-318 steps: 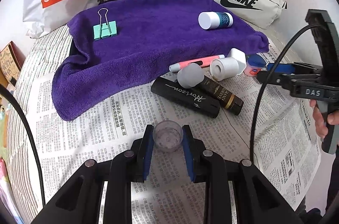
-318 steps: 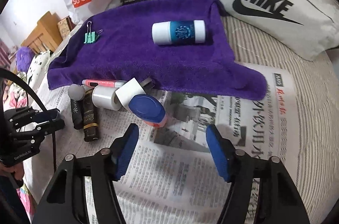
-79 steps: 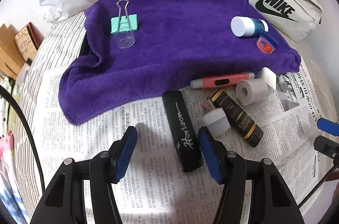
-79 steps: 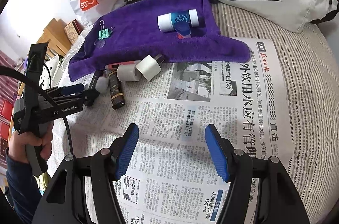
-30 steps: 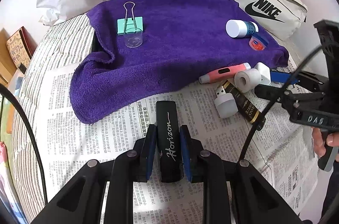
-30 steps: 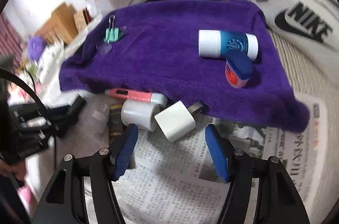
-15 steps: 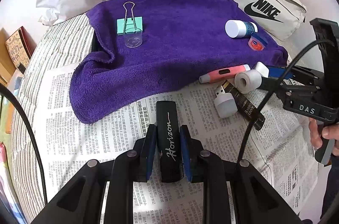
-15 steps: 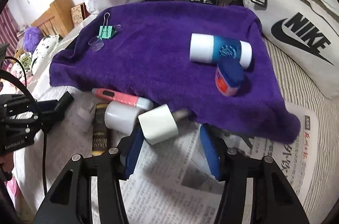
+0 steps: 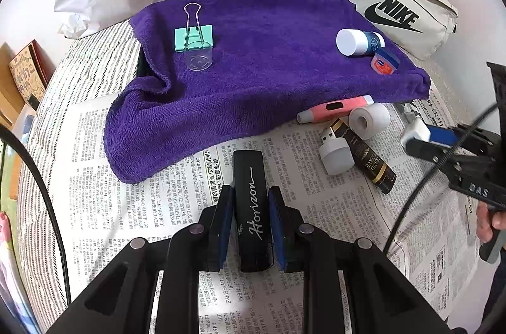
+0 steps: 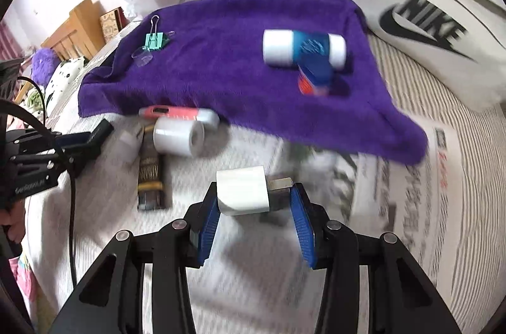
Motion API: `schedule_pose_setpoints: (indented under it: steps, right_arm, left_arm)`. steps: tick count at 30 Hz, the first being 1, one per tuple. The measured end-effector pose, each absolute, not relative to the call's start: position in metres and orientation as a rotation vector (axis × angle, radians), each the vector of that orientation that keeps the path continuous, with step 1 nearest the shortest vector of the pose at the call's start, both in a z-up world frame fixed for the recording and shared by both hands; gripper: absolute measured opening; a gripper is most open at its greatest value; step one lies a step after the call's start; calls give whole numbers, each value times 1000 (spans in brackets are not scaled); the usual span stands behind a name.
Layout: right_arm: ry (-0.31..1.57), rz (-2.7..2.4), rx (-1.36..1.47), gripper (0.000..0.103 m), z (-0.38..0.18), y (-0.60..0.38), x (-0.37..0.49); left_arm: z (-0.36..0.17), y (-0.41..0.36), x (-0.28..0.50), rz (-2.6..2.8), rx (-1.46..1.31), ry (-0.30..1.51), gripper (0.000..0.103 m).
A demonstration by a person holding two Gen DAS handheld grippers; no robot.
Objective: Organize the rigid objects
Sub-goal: 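Carry the tube with the left tool and the charger with the right tool over the towel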
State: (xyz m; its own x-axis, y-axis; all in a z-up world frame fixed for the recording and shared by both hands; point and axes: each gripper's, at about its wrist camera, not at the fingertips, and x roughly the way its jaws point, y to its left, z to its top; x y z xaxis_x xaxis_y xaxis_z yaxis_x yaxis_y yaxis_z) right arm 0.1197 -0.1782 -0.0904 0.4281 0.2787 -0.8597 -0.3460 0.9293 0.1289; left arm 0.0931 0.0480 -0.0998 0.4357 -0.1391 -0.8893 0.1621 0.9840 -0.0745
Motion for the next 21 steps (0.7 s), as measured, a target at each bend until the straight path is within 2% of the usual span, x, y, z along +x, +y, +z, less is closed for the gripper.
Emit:
schedule_pose_setpoints:
  steps: [2, 5, 6, 8, 12, 14, 16, 21]
  right_arm:
    - [1054, 390, -79, 45, -91, -178, 117]
    - [1049, 400, -76, 54, -92, -177, 118]
    - [1048, 396, -78, 60, -93, -177, 119]
    - [1036, 387, -96, 61, -94, -176, 121]
    - [1018, 389, -92, 60, -94, -177, 123]
    - [1012, 383, -108, 56, -94, -175, 122]
    - [1008, 388, -112, 44, -93, -175, 121]
    - [1046, 394, -112, 44, -91, -174, 122]
  left_arm:
    - [-100, 47, 93, -187, 22, 1104, 22]
    - [-100, 47, 93, -186, 14, 1106, 22]
    - [-100, 48, 93, -187, 14, 1106, 22]
    - [-100, 47, 93, -188, 16, 1107, 22]
    - [-100, 46, 92, -186, 20, 1107, 22]
    - [-100, 45, 92, -184, 20, 1105, 22]
    - [-100, 45, 92, -182, 15, 1103, 22]
    - [-98, 50, 92, -189, -21, 1110, 22]
